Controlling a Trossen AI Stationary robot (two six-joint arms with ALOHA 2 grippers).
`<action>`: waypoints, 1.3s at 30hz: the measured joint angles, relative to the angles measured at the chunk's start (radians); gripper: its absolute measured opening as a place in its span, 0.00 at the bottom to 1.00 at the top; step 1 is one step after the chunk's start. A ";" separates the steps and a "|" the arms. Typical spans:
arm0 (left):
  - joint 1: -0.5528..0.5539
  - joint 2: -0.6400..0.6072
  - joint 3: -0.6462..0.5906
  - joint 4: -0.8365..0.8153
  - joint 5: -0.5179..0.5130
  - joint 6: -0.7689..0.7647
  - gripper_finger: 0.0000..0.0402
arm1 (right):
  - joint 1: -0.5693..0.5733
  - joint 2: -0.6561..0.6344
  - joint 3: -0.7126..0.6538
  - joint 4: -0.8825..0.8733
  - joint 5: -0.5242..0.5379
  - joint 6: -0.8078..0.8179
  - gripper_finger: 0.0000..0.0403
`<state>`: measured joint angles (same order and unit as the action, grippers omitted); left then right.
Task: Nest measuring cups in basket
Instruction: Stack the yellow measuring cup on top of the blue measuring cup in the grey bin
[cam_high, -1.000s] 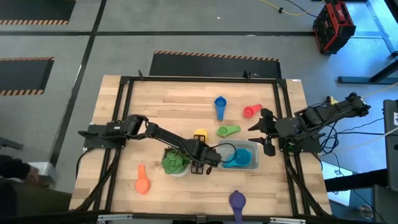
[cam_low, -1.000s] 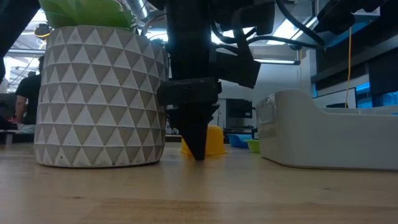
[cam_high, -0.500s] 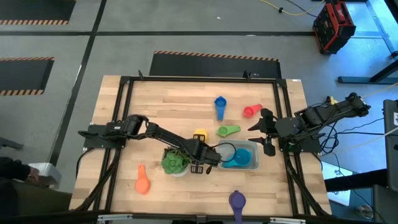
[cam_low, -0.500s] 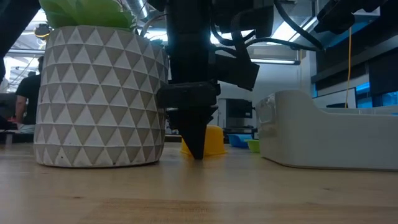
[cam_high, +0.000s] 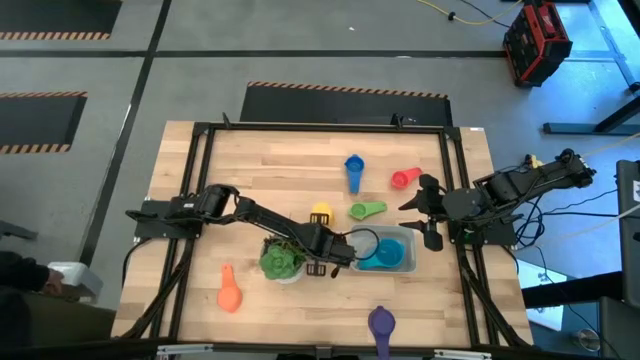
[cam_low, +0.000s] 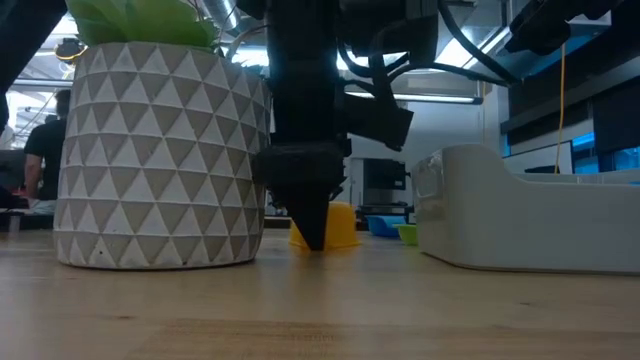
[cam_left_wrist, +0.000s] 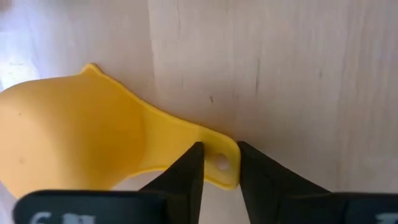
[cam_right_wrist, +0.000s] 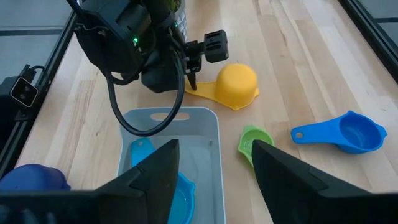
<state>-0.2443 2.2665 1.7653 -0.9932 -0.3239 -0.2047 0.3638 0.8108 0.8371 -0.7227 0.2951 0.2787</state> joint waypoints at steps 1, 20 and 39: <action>0.000 0.000 0.000 0.000 -0.005 0.000 0.19 | 0.000 0.000 0.000 0.000 0.000 0.000 0.51; -0.020 -0.002 0.000 0.005 -0.108 -0.002 0.01 | 0.000 0.000 0.000 0.000 0.000 0.000 0.51; -0.023 -0.148 0.001 -0.018 -0.126 -0.058 0.00 | 0.000 0.000 0.000 0.008 0.000 0.000 0.51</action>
<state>-0.2673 2.1182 1.7662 -1.0114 -0.4503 -0.2628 0.3639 0.8112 0.8368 -0.7147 0.2951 0.2783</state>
